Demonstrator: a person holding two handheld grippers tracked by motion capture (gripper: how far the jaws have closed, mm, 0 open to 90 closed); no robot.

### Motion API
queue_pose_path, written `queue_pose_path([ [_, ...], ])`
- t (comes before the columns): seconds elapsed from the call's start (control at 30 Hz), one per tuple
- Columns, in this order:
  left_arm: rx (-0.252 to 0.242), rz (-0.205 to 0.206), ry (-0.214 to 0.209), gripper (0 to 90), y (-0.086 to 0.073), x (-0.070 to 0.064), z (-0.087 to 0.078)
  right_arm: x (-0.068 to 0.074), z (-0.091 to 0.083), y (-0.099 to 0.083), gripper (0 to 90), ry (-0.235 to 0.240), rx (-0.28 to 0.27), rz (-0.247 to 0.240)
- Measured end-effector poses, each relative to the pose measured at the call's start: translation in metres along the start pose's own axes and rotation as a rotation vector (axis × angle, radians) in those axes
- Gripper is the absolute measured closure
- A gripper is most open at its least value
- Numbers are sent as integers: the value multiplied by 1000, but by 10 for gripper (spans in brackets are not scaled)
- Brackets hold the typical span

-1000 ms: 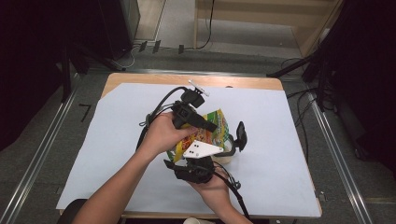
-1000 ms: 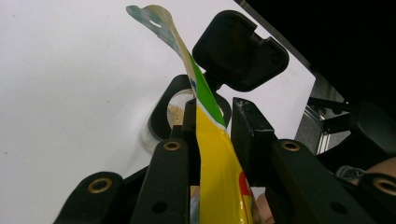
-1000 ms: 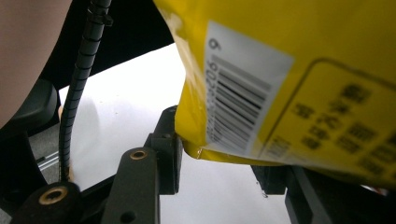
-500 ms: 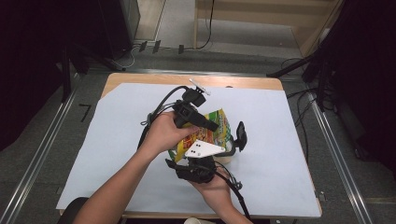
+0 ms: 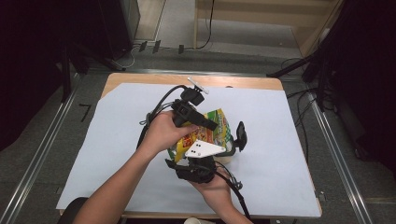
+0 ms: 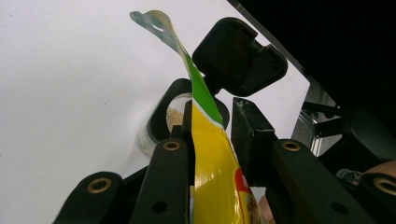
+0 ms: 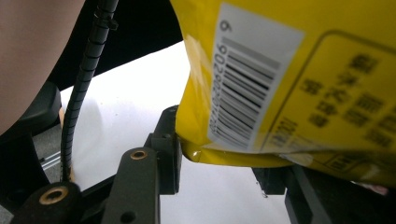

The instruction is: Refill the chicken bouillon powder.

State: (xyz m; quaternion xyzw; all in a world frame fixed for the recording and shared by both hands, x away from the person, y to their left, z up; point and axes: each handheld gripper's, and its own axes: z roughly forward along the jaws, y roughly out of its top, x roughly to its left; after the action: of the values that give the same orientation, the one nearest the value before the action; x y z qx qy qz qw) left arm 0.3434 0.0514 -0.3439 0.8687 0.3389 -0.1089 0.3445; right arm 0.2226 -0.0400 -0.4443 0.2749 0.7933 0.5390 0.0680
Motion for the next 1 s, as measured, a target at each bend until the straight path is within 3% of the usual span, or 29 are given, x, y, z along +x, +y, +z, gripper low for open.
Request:
queue_pose_path([
  [1.0, -3, -11, -11, 755, 0, 3, -2, 1, -2, 2, 598, 7, 3, -1],
])
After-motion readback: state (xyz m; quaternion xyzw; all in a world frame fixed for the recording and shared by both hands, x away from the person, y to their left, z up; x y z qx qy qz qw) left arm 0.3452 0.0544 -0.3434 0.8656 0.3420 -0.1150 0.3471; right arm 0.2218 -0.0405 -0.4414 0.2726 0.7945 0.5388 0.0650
